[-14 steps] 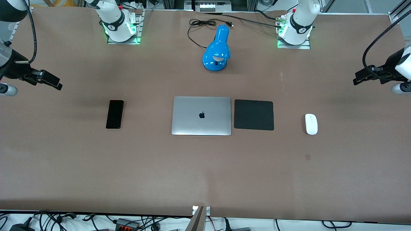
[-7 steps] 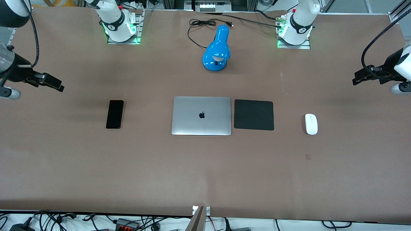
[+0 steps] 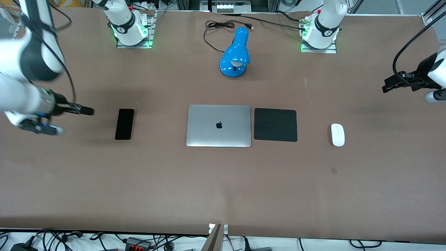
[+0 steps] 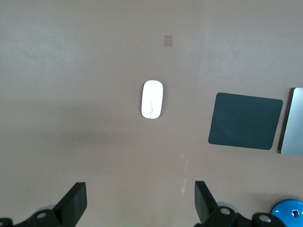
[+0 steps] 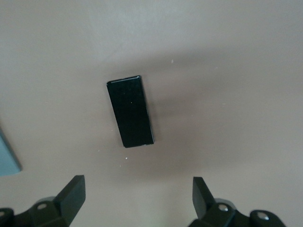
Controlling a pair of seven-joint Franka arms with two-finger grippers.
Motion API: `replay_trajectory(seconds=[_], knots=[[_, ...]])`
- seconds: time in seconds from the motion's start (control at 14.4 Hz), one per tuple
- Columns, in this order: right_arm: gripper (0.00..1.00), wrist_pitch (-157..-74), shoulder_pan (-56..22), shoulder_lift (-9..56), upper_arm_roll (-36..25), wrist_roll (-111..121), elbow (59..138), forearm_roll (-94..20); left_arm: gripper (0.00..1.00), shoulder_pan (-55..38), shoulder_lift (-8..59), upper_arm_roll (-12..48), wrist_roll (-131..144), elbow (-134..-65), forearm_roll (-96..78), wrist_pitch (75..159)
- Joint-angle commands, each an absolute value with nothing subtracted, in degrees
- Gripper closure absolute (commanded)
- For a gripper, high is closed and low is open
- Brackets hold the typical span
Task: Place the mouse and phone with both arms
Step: 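Grasp the black phone with the right gripper while the left gripper reaches the mouse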
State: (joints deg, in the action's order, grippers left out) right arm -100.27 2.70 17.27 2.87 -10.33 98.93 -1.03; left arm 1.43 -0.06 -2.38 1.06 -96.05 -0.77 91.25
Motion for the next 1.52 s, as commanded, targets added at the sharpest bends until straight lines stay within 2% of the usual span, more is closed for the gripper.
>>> replay_trajectory(seconds=[0.0,0.14,0.49,0.76,1.32,1.46], knots=[[0.0,-109.02,-0.69,20.3,2.81,-11.34,105.51,-0.18,0.0,1.67,2.01,-2.29,1.15,-93.88,-0.97,93.33],[0.0,-116.16,-0.88,20.65,2.9,-11.16,111.34,-0.18,0.0,1.84,6.92,-2.46,1.23,-89.49,-1.05,92.29],[0.0,-117.94,-0.79,26.09,2.81,-11.16,111.88,-0.09,0.0,3.51,15.8,-2.64,0.88,-88.42,-0.97,92.55],[0.0,-121.72,-0.7,26.37,2.81,-11.16,114.6,-0.09,0.0,5.71,28.1,-2.64,0.7,-79.03,-0.97,93.78],[0.0,-127.26,-0.61,27.95,2.81,-11.16,117.77,-0.09,0.0,2.37,36.55,-1.76,0.79,-80.77,-0.44,91.76],[0.0,-128.66,-0.62,28.04,2.9,-11.16,118.82,-0.09,0.0,1.32,36.91,-1.76,0.7,-83.66,-0.44,92.11]])
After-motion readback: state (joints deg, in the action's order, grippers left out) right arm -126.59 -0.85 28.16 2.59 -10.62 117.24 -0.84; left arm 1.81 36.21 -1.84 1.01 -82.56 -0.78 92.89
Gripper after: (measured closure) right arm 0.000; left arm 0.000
